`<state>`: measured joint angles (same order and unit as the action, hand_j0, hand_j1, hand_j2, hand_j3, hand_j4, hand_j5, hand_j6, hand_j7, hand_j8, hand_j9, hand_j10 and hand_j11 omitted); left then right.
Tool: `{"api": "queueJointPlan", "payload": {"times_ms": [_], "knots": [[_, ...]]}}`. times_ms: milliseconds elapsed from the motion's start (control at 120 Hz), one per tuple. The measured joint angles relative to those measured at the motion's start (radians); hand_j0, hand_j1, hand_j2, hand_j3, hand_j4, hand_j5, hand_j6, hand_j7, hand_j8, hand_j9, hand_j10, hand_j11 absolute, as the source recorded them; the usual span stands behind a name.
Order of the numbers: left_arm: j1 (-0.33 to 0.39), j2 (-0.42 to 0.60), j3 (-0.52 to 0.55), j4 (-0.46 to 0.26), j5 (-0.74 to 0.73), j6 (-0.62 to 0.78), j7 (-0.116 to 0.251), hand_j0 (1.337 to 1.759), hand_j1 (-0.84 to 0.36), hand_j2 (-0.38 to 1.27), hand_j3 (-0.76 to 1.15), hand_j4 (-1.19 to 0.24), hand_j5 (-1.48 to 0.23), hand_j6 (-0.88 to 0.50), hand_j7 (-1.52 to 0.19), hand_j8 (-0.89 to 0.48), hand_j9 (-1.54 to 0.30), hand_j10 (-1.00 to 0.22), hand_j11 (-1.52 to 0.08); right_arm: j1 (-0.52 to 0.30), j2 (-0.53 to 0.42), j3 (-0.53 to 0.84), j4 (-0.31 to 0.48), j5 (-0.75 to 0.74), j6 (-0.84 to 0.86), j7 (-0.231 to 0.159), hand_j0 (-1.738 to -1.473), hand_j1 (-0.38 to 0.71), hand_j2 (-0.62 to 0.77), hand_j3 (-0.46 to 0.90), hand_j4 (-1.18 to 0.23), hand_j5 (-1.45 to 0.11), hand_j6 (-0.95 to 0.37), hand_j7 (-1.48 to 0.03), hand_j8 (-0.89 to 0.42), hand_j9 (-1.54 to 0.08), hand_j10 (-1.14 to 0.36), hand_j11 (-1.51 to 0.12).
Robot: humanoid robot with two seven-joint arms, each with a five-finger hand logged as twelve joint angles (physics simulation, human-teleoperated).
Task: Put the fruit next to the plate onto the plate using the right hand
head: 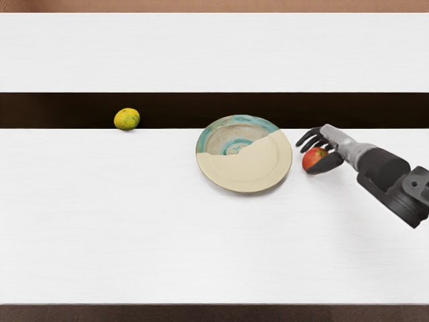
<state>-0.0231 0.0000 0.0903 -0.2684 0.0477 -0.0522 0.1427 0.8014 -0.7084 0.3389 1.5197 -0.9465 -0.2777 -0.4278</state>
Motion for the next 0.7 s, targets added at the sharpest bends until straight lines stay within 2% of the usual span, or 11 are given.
{"api": "queueJointPlan", "payload": {"times_ms": [192, 333, 483, 700], "knots": [[0.0, 0.0, 0.0, 0.0, 0.0, 0.0, 0.0, 1.658, 0.35, 0.0, 0.0, 0.0, 0.0, 0.0, 0.0, 0.0, 0.0, 0.0, 0.0, 0.003, -0.023, 0.062, 0.042, 0.004, 0.049, -0.01, -1.656, 0.24, 0.0, 0.0, -0.55, -0.76, -0.57, -0.74, -0.37, -0.75, -0.36, -0.74], [0.0, 0.0, 0.0, 0.0, 0.0, 0.0, 0.0, 1.658, 0.35, 0.0, 0.0, 0.0, 0.0, 0.0, 0.0, 0.0, 0.0, 0.0, 0.0, 0.005, -0.022, 0.116, 0.072, 0.005, 0.092, -0.041, -1.656, 0.24, 0.0, 0.0, -0.56, -0.76, -0.57, -0.74, -0.37, -0.76, -0.35, -0.74], [-0.001, 0.0, 0.0, 0.0, 0.0, 0.0, 0.0, 1.658, 0.35, 0.0, 0.0, 0.0, 0.0, 0.0, 0.0, 0.0, 0.0, 0.0, 0.0, 0.025, -0.005, 0.14, 0.086, 0.007, 0.118, -0.057, -1.656, 0.24, -0.01, 0.0, -0.56, -0.77, -0.57, -0.75, -0.36, -0.76, -0.36, -0.75], [-0.001, 0.0, 0.0, 0.0, 0.0, 0.0, 0.0, 1.658, 0.35, 0.0, 0.0, 0.0, 0.0, 0.0, 0.0, 0.0, 0.0, 0.0, 0.0, 0.06, 0.061, 0.146, 0.095, 0.007, 0.127, -0.083, -1.657, 0.24, 0.08, 0.0, -0.56, -0.77, -0.57, -0.75, -0.39, -0.76, -0.38, -0.74]]}}
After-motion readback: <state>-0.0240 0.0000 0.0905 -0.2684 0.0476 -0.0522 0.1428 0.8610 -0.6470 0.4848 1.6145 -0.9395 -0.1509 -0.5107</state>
